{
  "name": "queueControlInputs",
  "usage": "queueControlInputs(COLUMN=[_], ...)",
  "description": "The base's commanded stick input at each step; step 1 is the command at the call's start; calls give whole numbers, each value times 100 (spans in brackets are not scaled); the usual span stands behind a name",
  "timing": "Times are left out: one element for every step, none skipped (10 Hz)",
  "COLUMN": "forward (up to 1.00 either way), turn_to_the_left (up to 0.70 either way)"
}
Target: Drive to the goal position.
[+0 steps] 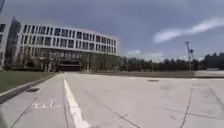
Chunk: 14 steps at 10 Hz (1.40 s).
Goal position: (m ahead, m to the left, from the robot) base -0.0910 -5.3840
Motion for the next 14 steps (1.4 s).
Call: queueControlInputs(forward=[100,100,100,100,100,100,100,100,100,100,100,100,100,100], turn_to_the_left=[-36,-22,0,0,0,0,0,0,0,0,0,0,0,0])
